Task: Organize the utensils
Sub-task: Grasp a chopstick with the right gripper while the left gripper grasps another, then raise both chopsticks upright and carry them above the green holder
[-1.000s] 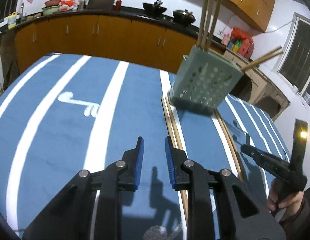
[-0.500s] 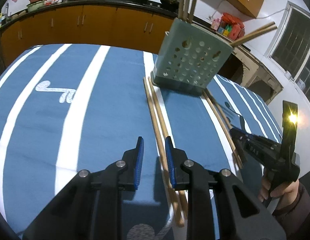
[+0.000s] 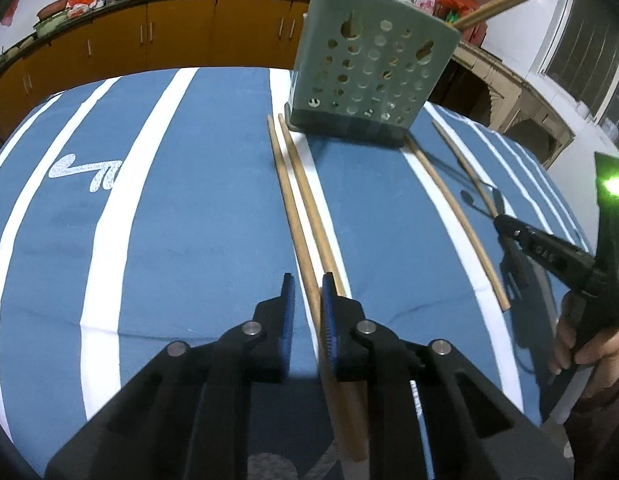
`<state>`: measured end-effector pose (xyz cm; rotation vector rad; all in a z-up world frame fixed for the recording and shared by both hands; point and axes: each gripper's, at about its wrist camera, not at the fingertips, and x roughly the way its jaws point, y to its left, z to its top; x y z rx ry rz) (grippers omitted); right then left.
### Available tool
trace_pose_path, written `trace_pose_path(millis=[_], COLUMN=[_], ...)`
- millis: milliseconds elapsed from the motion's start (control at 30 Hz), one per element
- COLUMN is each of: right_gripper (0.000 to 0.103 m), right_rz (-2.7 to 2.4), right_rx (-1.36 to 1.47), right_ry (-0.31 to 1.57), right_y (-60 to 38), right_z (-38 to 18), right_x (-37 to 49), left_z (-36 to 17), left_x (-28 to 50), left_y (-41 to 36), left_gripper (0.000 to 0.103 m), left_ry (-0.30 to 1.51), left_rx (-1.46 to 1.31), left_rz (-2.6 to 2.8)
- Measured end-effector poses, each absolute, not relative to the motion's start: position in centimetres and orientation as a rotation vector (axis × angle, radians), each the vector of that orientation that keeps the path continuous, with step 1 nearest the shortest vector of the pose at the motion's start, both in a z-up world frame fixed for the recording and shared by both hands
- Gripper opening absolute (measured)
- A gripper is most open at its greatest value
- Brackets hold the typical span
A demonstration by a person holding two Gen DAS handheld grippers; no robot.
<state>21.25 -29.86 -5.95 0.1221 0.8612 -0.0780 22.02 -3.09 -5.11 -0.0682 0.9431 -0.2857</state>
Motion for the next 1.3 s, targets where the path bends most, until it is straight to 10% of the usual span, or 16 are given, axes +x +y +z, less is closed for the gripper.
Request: trace_pose_path(millis=[1300], right_gripper=[0.009], right_rz=[0.009], right_rx=[0.138], right_ry=[0.855], right_y=[-28.8], right_z=[-5.9], right_x=[20.2], left_z=[-5.1], left_x=[24.4], left_y=[2.7], left_gripper=[0.015], left_ry=[0.895], left_rx=[-0.094], left_rz=[-0.134])
